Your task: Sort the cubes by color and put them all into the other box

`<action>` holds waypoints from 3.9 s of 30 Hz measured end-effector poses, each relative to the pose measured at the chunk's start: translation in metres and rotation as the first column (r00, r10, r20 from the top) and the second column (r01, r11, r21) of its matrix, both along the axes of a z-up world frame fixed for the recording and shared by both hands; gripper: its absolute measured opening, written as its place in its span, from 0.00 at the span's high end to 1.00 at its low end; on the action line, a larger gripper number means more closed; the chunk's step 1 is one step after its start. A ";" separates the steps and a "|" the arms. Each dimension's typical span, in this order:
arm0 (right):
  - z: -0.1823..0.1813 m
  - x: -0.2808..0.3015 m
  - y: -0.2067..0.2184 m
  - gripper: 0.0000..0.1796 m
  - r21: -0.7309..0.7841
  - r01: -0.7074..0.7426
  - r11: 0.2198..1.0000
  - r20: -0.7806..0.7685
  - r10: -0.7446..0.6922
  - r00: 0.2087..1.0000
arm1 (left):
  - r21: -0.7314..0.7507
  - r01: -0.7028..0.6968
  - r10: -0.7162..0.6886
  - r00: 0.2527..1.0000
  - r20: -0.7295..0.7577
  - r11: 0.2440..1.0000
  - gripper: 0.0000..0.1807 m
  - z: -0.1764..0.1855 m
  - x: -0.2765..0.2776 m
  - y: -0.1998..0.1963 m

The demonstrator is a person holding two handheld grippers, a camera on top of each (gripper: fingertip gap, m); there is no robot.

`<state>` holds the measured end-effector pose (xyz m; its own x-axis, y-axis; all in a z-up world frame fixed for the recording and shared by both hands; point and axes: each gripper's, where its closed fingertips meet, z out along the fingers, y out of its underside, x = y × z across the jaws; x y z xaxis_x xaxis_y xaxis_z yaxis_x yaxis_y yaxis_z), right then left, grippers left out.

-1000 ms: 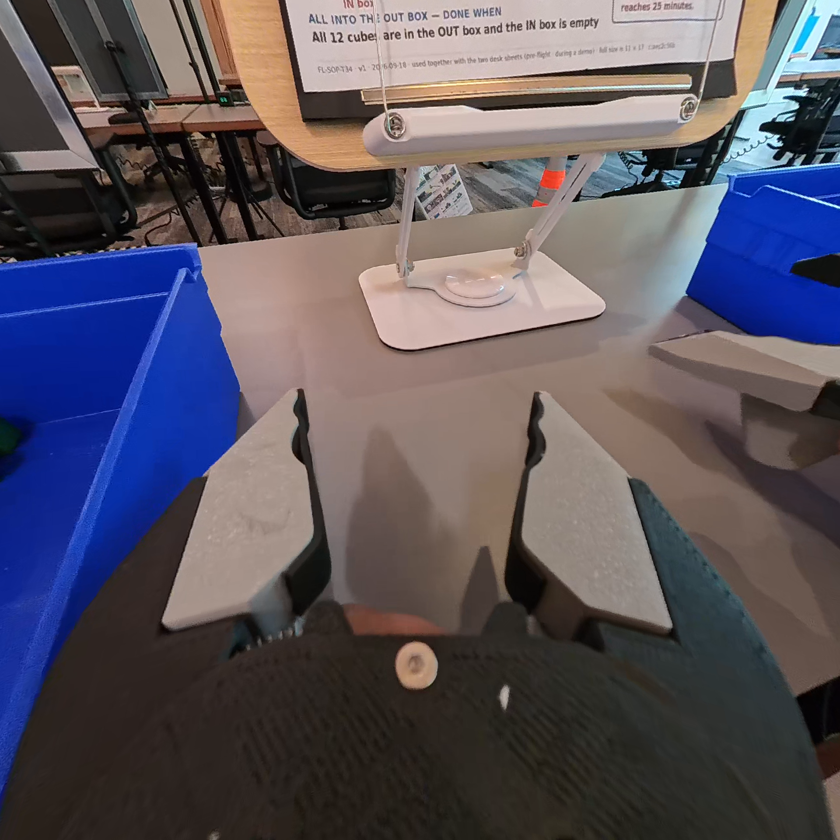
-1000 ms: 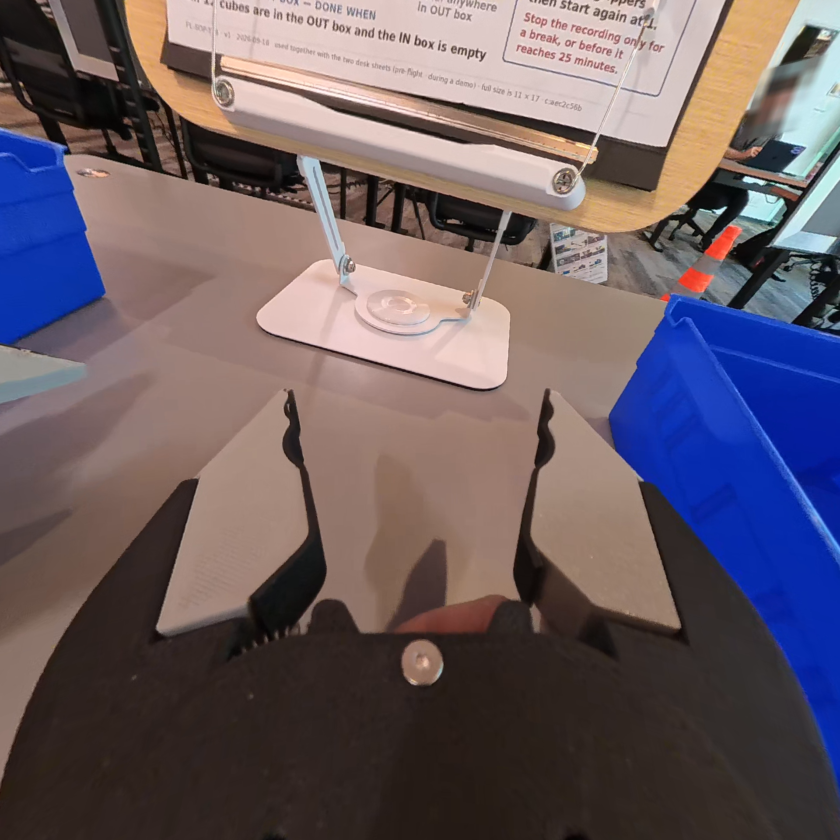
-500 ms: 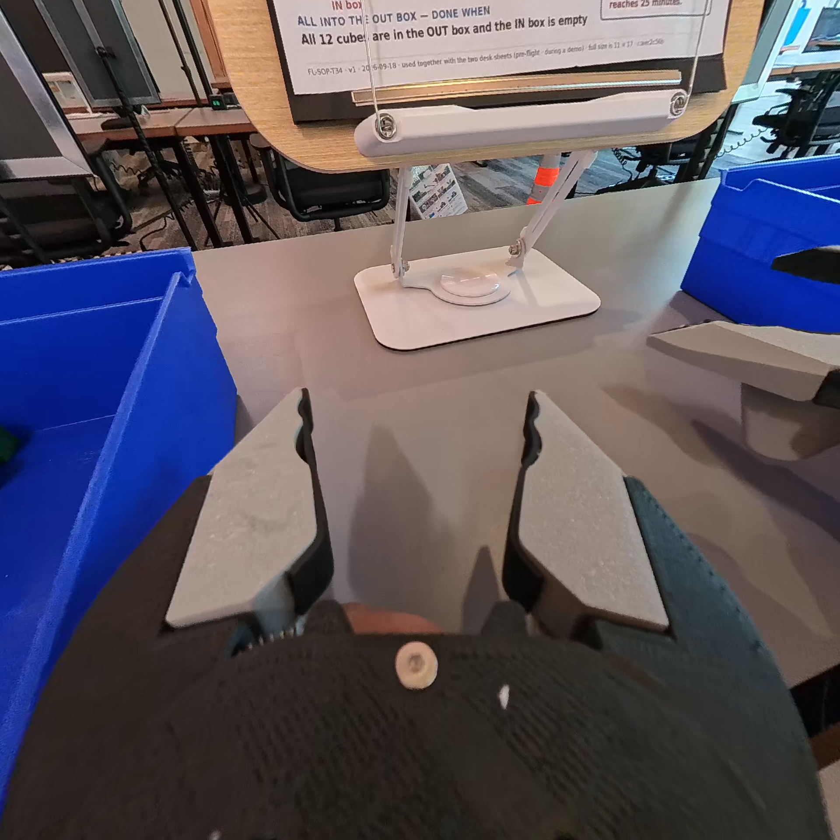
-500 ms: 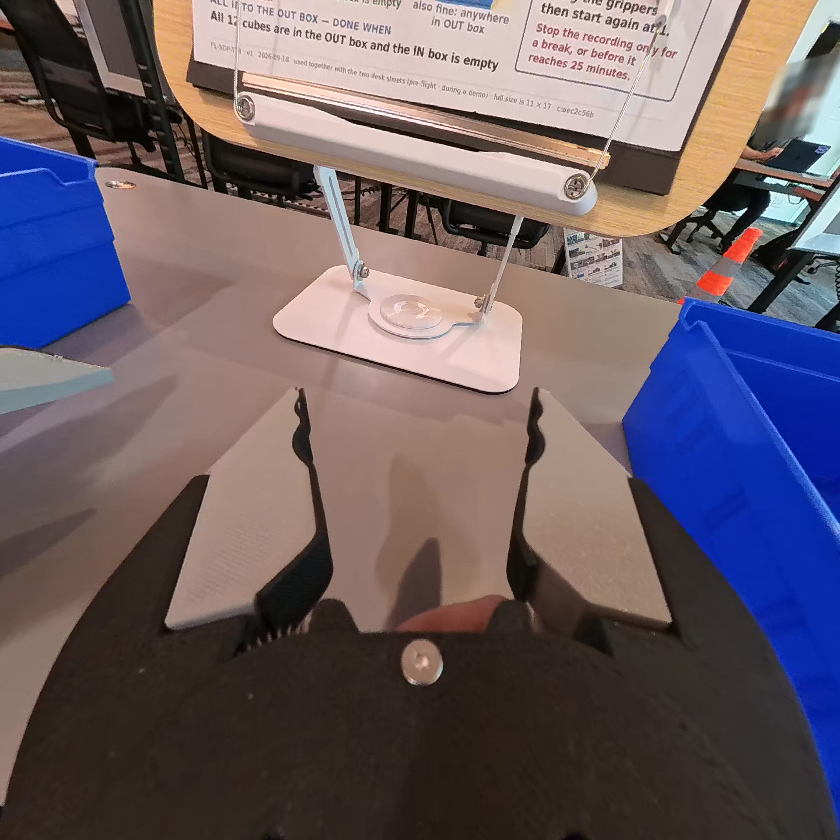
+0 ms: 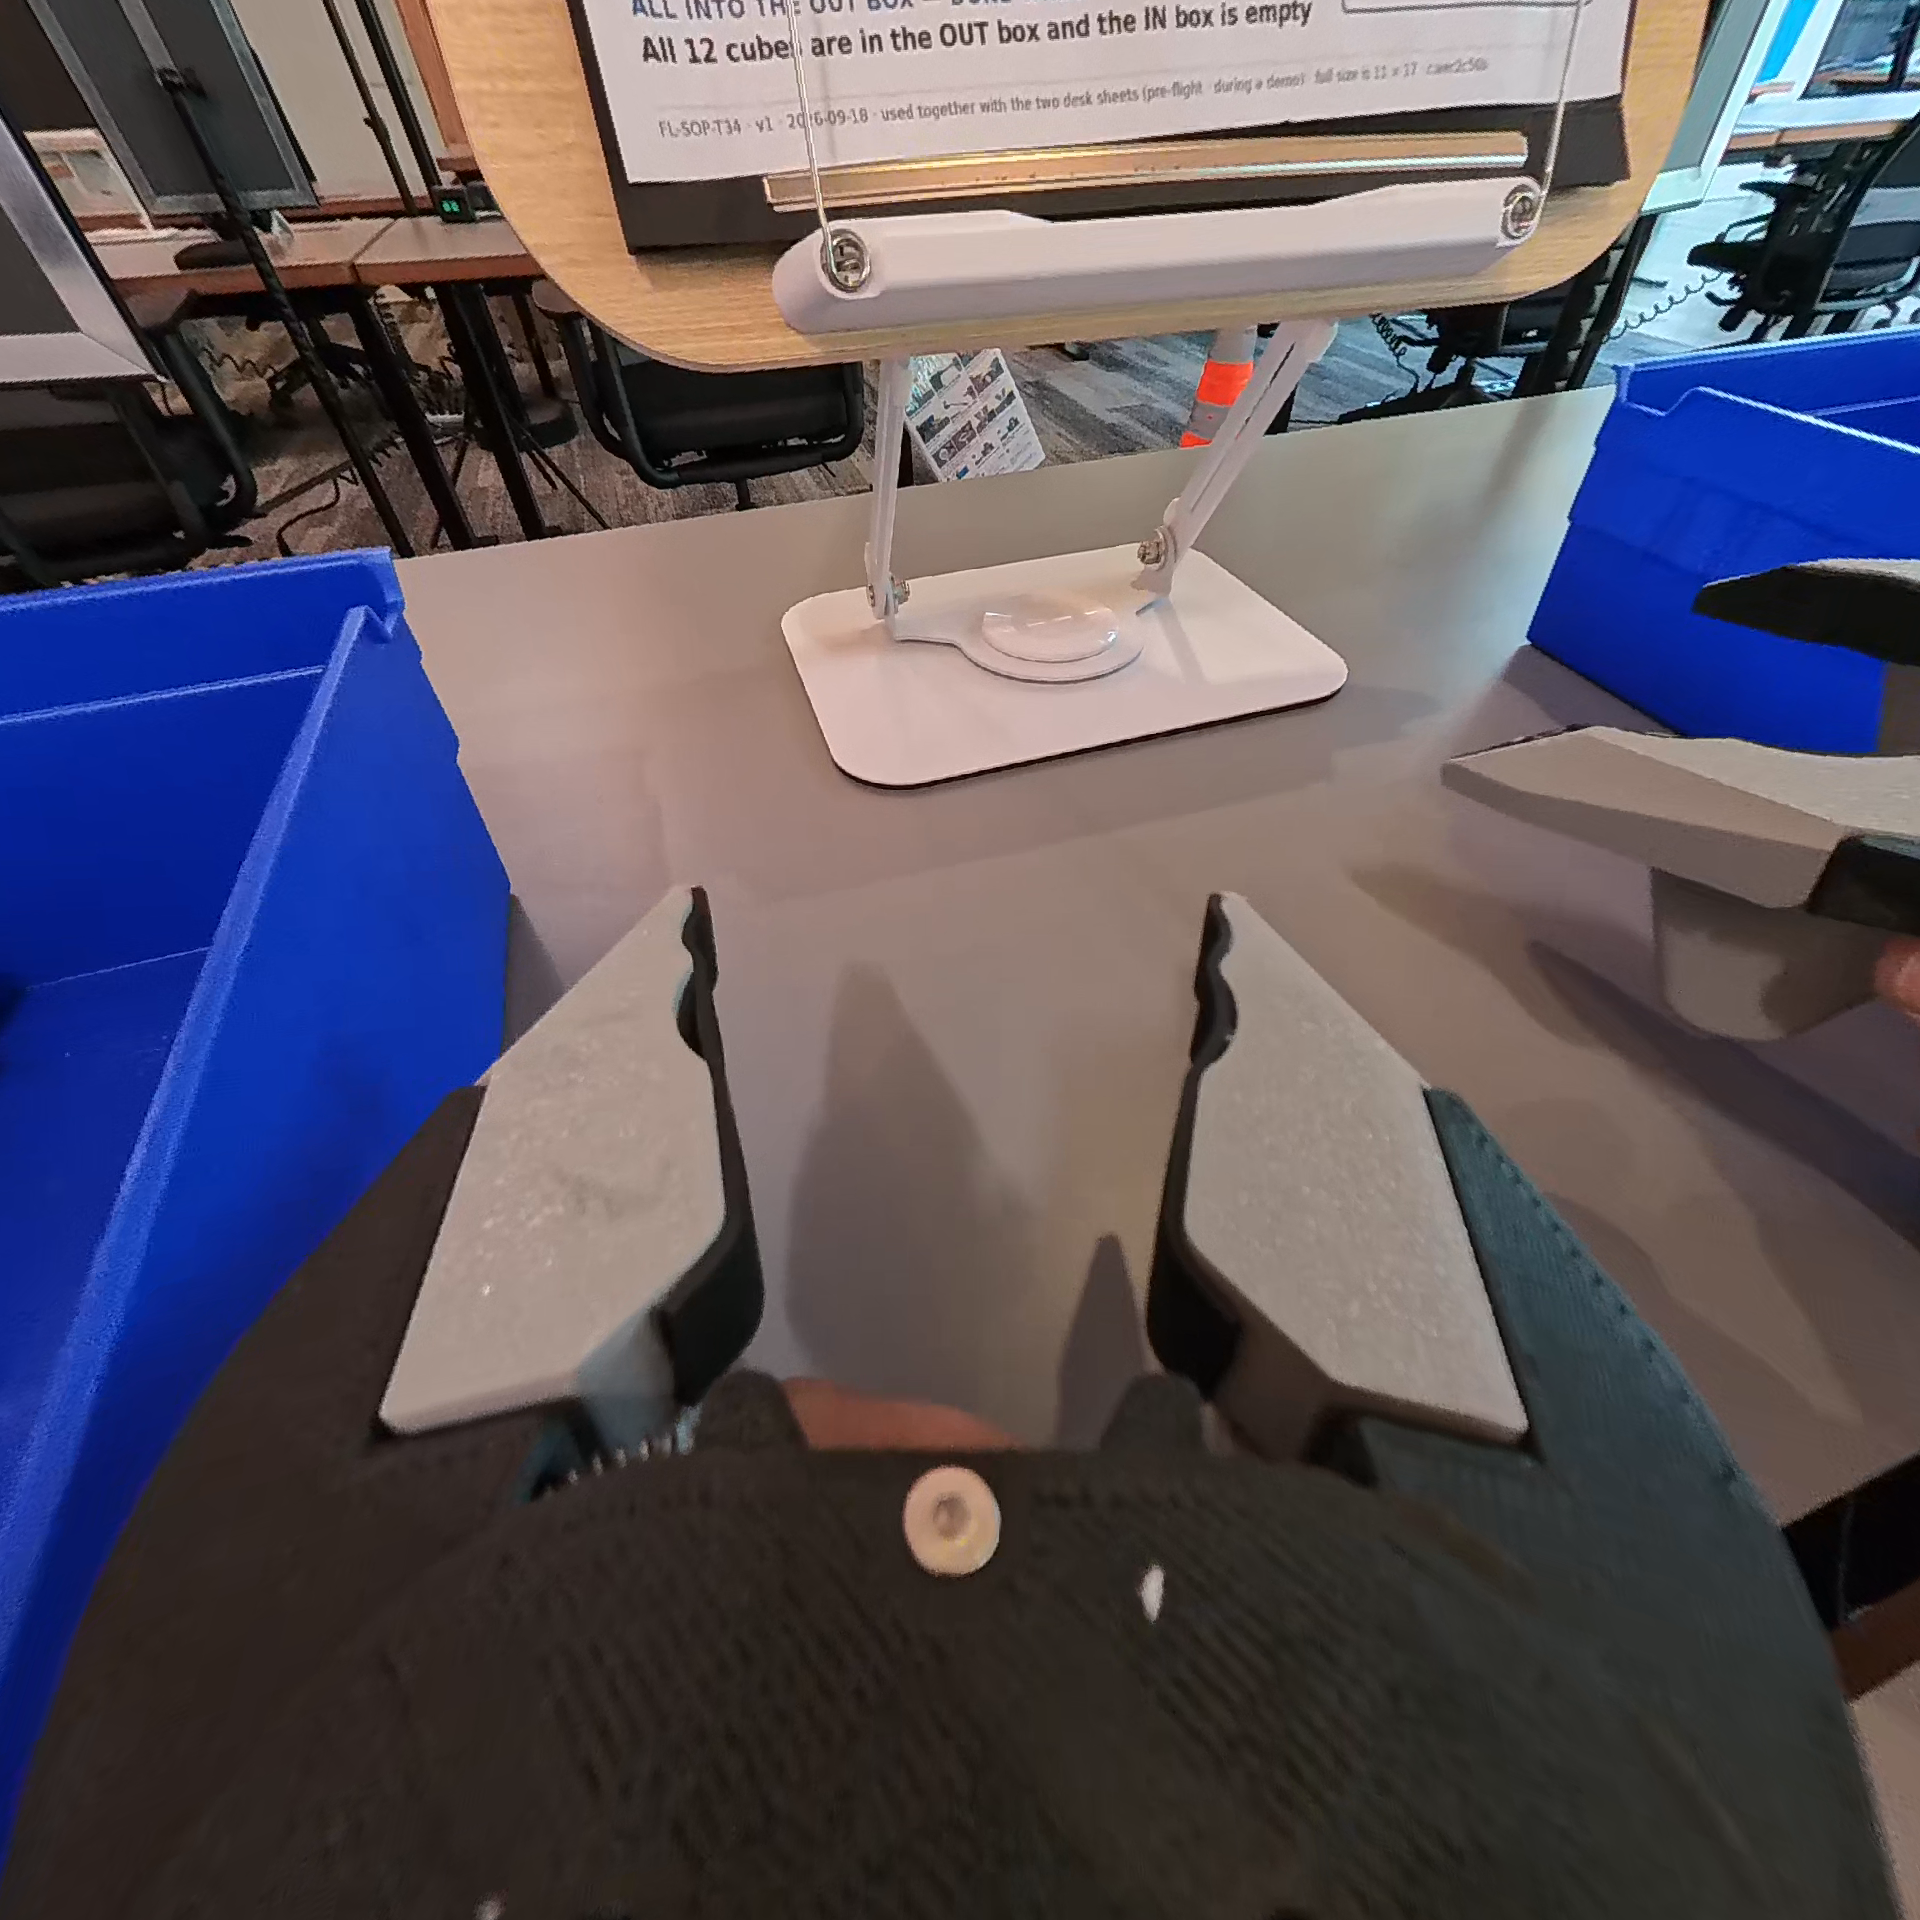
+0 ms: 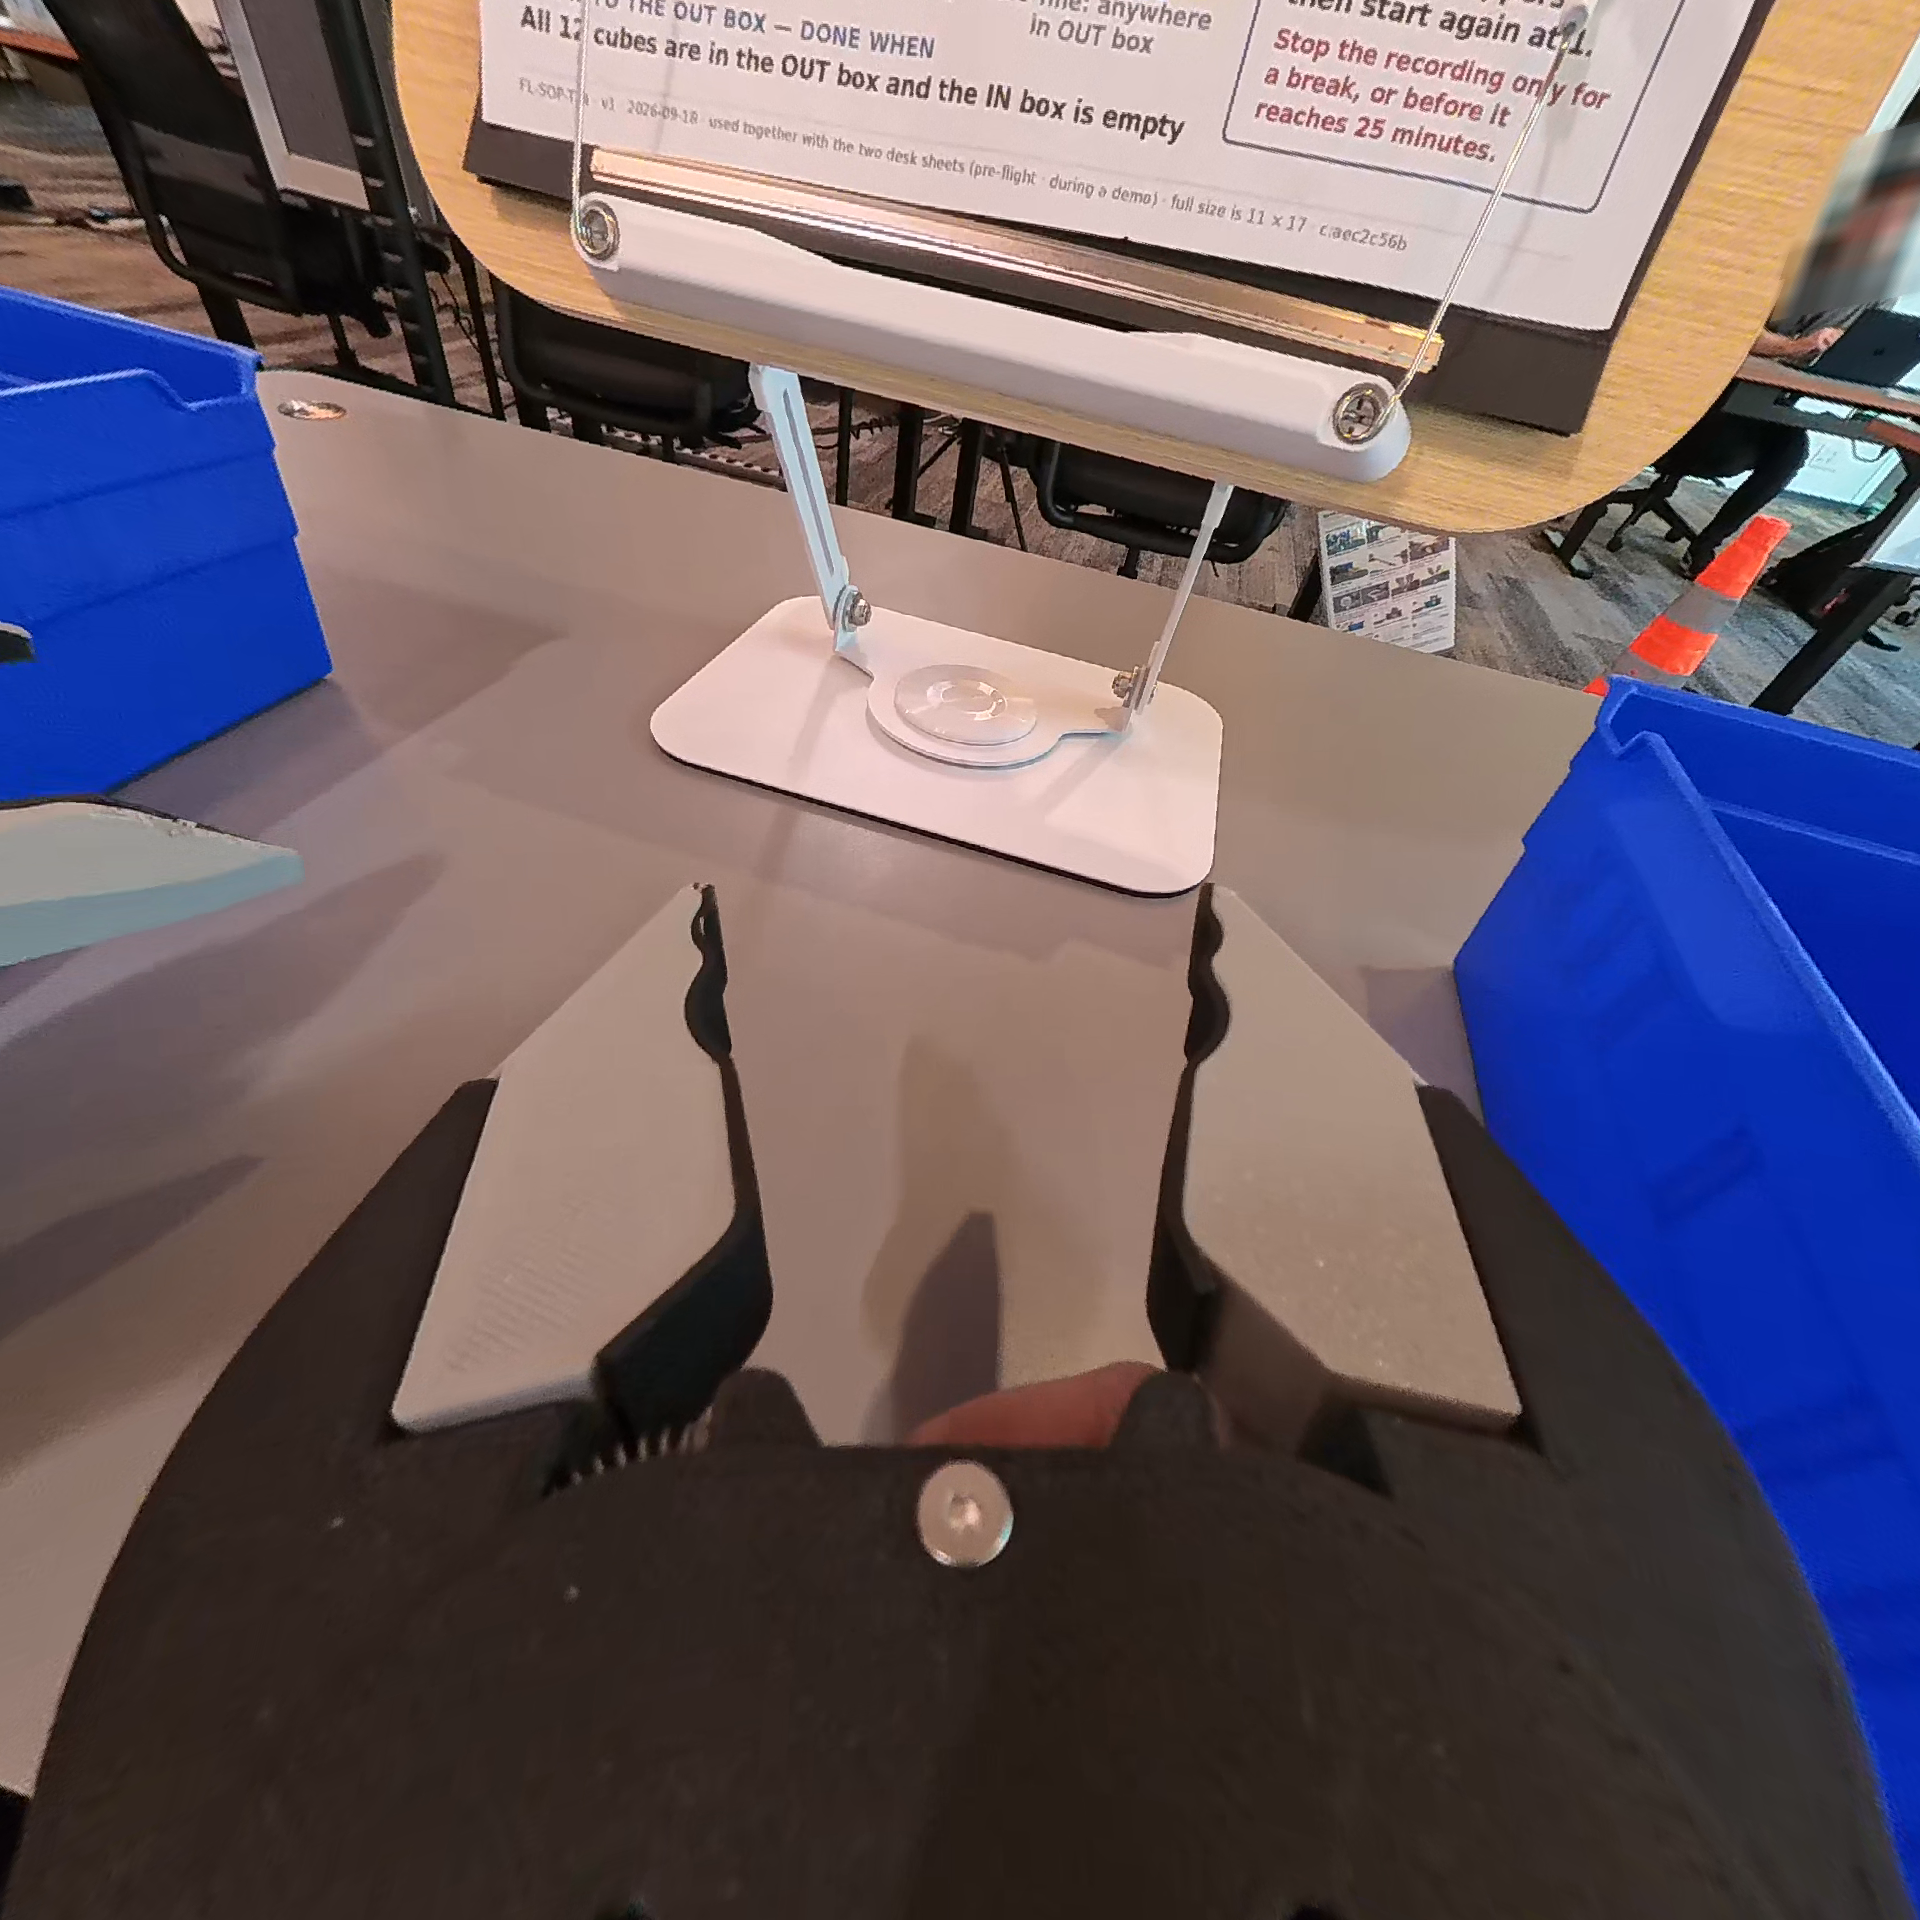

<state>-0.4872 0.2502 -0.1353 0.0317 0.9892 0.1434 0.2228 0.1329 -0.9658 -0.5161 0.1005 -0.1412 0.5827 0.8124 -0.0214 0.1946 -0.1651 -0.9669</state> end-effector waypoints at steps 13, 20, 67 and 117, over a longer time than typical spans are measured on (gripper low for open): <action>0.001 0.000 -0.005 0.53 -0.006 -0.021 1.000 -0.001 0.021 1.000 | 0.001 0.052 -0.052 0.998 -0.039 0.999 0.52 0.011 0.015 0.011; 0.002 0.001 -0.007 0.54 -0.011 -0.031 0.999 -0.004 0.031 1.000 | 0.018 0.044 -0.044 0.998 -0.046 0.999 0.53 0.015 0.014 0.006; -0.002 0.001 -0.015 0.58 -0.018 -0.062 0.998 0.020 0.062 0.998 | 0.003 0.058 -0.058 0.996 -0.063 0.998 0.55 0.017 0.018 0.007; 0.010 0.002 -0.023 0.61 -0.052 -0.108 0.993 -0.016 0.107 0.994 | -0.528 0.600 -0.108 0.716 0.690 0.602 0.73 -0.066 0.029 -0.188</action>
